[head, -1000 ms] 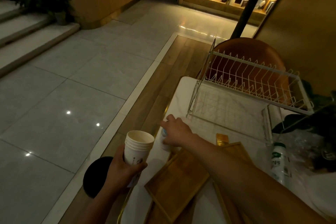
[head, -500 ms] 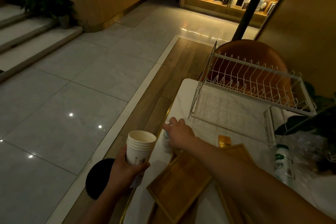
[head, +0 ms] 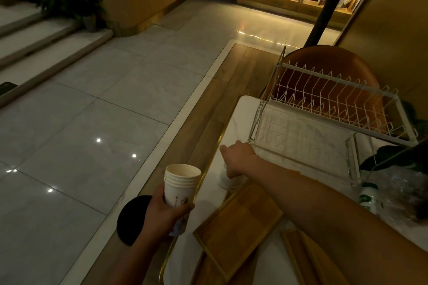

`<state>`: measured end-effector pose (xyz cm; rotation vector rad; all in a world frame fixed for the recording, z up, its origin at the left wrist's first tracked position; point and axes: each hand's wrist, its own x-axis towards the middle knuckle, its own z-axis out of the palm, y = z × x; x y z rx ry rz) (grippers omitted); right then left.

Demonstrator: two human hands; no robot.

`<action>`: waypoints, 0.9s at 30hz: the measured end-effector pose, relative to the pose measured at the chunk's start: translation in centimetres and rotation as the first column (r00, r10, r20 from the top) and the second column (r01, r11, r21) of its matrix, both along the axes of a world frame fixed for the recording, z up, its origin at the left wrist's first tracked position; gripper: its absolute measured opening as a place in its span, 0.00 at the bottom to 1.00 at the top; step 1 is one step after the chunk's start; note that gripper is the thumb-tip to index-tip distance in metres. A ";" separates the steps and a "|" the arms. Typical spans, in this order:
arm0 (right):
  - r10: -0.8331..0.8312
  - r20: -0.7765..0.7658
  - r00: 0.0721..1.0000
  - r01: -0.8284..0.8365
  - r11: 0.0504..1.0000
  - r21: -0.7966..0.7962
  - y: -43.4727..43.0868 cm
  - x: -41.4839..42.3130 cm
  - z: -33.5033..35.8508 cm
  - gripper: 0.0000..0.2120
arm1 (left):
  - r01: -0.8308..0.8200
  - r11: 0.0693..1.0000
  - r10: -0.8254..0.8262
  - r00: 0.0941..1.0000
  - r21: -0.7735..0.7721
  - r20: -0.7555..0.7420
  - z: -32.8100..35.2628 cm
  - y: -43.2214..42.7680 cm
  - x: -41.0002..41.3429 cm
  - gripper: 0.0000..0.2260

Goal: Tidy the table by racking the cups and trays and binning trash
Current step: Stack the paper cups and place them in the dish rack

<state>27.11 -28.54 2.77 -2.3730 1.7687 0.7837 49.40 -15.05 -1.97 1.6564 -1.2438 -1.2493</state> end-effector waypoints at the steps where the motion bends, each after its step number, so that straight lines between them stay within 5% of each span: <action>1: -0.047 0.044 0.998 0.047 0.999 -0.010 0.0 -0.7 0.0 0.33 | 0.003 1.000 -0.003 1.000 -0.003 -0.002 0.0 -0.1 0.0 0.32; 4: -0.258 0.256 0.932 0.262 0.965 0.017 0.1 -3.1 0.8 0.33 | 0.016 1.000 -0.016 1.000 -0.006 -0.017 0.1 -0.4 -0.1 0.31; 7: -0.469 0.517 0.717 0.489 0.866 0.108 1.3 -5.9 1.0 0.30 | 0.036 0.999 -0.036 0.999 -0.015 -0.006 0.2 -0.8 -0.5 0.29; 12: -0.656 0.754 -0.035 0.633 0.569 0.524 5.6 -9.5 0.7 0.28 | 0.090 0.995 -0.088 0.995 -0.043 0.038 0.6 -1.2 -1.5 0.28; 15: -0.520 0.631 -0.576 0.417 0.477 0.774 9.4 -11.3 -0.1 0.32 | 0.126 0.991 -0.124 0.991 -0.047 0.046 1.1 -1.5 -2.4 0.26; 17: -0.418 0.472 -0.776 0.216 0.527 0.822 12.0 -11.9 -0.7 0.35 | 0.157 0.987 -0.155 0.987 -0.042 0.047 1.5 -1.6 -3.0 0.26; 20: -0.382 0.389 -0.839 0.084 0.614 0.785 14.7 -11.8 -0.6 0.39 | 0.211 0.976 -0.207 0.976 -0.055 0.062 2.4 -2.0 -4.4 0.25; 27: -0.210 0.641 -0.739 0.319 0.729 0.606 15.6 -12.4 3.5 0.46 | 0.314 0.947 -0.309 0.949 -0.069 0.067 4.5 -2.6 -8.1 0.23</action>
